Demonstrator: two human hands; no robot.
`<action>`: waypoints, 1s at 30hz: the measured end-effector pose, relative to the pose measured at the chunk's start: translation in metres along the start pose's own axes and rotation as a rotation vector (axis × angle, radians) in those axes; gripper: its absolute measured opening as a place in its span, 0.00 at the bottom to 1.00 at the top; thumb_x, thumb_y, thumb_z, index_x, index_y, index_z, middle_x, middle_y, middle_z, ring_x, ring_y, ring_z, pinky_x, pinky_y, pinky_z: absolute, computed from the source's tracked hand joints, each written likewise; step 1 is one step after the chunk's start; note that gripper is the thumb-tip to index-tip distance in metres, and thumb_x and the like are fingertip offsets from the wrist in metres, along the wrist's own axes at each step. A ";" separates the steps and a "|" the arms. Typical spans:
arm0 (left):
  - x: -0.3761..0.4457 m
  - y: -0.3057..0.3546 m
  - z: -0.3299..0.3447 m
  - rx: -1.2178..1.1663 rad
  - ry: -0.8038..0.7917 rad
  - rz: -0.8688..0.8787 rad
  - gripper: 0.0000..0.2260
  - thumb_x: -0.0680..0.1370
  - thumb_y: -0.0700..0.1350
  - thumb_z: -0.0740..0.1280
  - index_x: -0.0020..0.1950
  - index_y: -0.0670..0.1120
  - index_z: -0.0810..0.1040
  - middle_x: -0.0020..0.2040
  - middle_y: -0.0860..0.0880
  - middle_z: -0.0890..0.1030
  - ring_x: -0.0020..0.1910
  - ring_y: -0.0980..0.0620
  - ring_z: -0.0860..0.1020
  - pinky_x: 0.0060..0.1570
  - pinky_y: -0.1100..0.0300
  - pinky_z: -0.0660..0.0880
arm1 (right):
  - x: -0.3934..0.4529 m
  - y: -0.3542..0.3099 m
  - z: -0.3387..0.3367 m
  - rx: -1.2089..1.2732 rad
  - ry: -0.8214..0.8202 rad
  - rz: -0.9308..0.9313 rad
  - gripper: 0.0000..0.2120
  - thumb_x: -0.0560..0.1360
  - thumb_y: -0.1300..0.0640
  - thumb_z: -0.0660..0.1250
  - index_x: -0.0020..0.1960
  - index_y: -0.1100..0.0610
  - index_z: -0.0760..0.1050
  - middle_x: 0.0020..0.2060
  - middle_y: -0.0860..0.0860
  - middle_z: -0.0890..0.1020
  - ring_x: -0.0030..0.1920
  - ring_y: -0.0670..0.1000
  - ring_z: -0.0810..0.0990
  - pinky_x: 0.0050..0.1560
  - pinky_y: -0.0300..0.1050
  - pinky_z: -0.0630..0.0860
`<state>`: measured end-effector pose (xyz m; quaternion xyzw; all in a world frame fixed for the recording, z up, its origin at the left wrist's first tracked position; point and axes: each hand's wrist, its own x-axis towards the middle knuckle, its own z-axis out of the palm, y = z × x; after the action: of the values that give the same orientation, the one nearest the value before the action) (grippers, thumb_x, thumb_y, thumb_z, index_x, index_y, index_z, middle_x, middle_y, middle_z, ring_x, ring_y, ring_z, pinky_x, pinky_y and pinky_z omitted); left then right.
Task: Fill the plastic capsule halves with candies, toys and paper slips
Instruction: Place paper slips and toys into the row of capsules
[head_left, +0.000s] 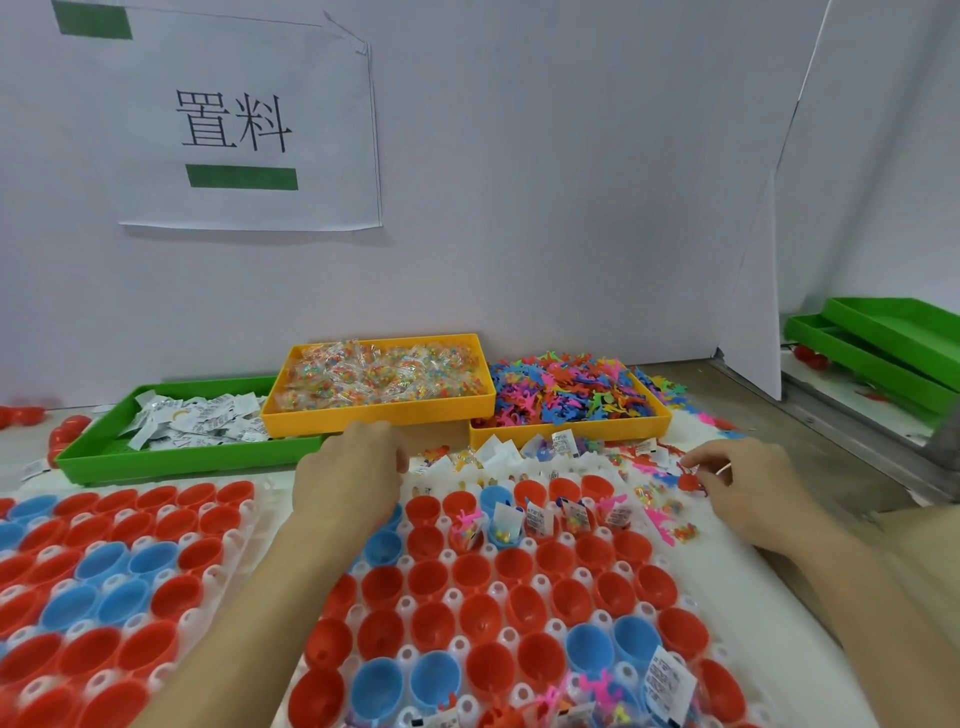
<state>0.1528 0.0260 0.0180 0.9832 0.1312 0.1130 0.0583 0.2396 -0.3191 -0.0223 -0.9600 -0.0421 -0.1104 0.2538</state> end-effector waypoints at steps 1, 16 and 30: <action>0.000 0.000 -0.001 -0.008 -0.016 0.005 0.09 0.79 0.40 0.68 0.54 0.53 0.80 0.52 0.50 0.79 0.49 0.47 0.81 0.45 0.52 0.78 | 0.000 -0.001 0.000 0.006 0.001 -0.006 0.10 0.78 0.66 0.67 0.51 0.55 0.84 0.47 0.51 0.83 0.39 0.40 0.75 0.41 0.34 0.68; -0.007 0.019 -0.040 -0.337 -0.107 0.208 0.08 0.79 0.50 0.67 0.58 0.51 0.79 0.48 0.51 0.81 0.44 0.51 0.80 0.47 0.55 0.79 | 0.003 -0.009 0.004 0.424 0.098 0.098 0.07 0.74 0.64 0.73 0.45 0.51 0.83 0.40 0.46 0.85 0.43 0.48 0.83 0.45 0.46 0.78; -0.019 0.045 -0.042 -0.748 -0.187 0.468 0.07 0.76 0.51 0.72 0.52 0.52 0.83 0.45 0.55 0.84 0.43 0.55 0.83 0.47 0.56 0.80 | -0.040 -0.084 -0.023 0.872 -0.190 -0.250 0.06 0.67 0.60 0.76 0.43 0.52 0.87 0.38 0.51 0.87 0.38 0.44 0.85 0.38 0.31 0.77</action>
<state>0.1358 -0.0190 0.0615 0.9037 -0.1502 0.0733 0.3941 0.1845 -0.2586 0.0278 -0.7572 -0.2229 -0.0238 0.6135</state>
